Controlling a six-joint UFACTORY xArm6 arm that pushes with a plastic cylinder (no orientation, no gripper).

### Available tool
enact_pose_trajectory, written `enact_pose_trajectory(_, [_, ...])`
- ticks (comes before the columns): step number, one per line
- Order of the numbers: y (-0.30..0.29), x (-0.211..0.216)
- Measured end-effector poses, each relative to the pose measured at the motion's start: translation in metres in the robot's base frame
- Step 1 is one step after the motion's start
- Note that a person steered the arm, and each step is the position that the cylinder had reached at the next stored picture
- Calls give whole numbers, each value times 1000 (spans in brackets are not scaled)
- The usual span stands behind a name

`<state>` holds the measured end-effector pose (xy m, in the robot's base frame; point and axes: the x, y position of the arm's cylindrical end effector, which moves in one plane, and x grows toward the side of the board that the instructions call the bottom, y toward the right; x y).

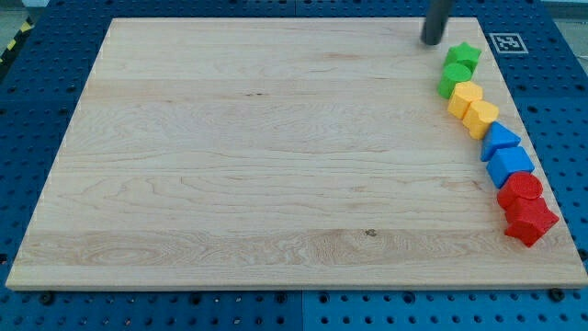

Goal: Separate the red star from red circle

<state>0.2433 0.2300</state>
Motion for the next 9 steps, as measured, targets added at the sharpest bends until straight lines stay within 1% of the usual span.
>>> enact_pose_trajectory(1, [35, -4])
enact_pose_trajectory(2, [113, 11])
enact_pose_trajectory(4, [115, 22])
enact_pose_trajectory(5, [115, 85])
enact_pose_trajectory(6, [115, 168])
enact_pose_trajectory(7, [115, 240])
enact_pose_trajectory(8, [115, 307])
enact_pose_trajectory(9, [114, 364])
